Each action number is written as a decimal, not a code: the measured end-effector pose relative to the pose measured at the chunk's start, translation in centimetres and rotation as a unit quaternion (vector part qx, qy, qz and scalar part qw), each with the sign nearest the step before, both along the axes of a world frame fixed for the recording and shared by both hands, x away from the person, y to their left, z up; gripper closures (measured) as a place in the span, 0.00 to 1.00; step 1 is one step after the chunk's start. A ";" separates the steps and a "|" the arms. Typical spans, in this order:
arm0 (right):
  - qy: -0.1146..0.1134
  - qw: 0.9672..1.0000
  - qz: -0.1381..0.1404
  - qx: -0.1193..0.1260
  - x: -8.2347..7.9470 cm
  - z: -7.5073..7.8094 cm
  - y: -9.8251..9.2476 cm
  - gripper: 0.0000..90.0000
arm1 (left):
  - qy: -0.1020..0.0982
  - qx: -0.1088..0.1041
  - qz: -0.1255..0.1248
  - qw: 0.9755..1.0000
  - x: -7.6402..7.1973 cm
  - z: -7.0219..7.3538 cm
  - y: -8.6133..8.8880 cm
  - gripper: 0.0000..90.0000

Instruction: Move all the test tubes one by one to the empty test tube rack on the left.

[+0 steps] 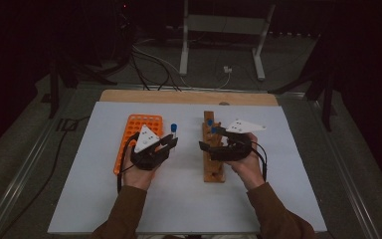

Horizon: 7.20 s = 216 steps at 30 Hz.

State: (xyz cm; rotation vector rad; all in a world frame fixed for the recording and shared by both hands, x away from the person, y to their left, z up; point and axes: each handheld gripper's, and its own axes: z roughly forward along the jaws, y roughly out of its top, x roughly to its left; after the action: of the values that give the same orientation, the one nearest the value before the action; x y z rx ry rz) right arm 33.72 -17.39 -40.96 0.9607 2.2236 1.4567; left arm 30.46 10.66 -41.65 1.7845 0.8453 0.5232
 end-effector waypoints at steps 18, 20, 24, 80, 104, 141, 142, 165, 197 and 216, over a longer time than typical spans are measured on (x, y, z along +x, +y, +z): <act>0.016 1.000 -0.011 0.015 -0.1 -1.9 -2.7 0.04 | -0.006 -0.038 0.028 0.999 -0.1 0.4 4.1 0.87; 0.018 1.000 -0.011 0.014 -0.1 -2.0 -3.0 0.03 | -0.006 -0.043 0.034 0.998 -0.2 0.4 4.8 0.87; 0.019 1.000 -0.015 0.016 -0.2 -2.1 -3.4 0.01 | -0.008 -0.049 0.049 0.998 -0.4 0.4 6.0 0.87; 0.006 0.999 -0.022 0.026 -1.7 -2.8 -4.3 0.00 | 0.086 0.028 0.079 0.993 -3.5 -6.5 10.1 0.86; 0.013 1.000 -0.011 0.017 -1.7 -3.3 -3.5 0.00 | 0.098 0.089 0.077 0.988 -3.7 -7.2 9.2 0.86; 0.015 1.000 -0.007 0.009 -1.7 -3.6 -3.0 0.00 | 0.099 0.077 0.077 0.989 -3.8 -7.1 9.4 0.81; 0.014 1.000 -0.007 0.009 -1.6 -3.6 -3.0 0.00 | 0.099 0.076 0.077 0.989 -3.8 -7.0 9.4 0.80; 0.018 0.999 -0.035 -0.009 2.4 -3.7 -1.8 0.25 | 0.083 -0.004 0.082 0.993 -5.0 -5.9 10.8 0.19; -0.003 0.997 -0.062 -0.043 4.5 -5.6 -0.8 0.80 | 0.069 0.003 0.109 0.992 -4.8 -6.0 10.6 0.01; -0.009 0.996 -0.076 -0.054 5.1 -5.6 0.3 0.85 | 0.072 0.002 0.110 0.991 -4.8 -6.0 10.6 0.01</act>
State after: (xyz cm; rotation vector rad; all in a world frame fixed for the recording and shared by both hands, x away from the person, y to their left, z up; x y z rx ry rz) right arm 38.81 -17.09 -46.53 1.0521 2.1418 1.2621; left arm 25.66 21.30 -47.69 1.7576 1.1495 0.5423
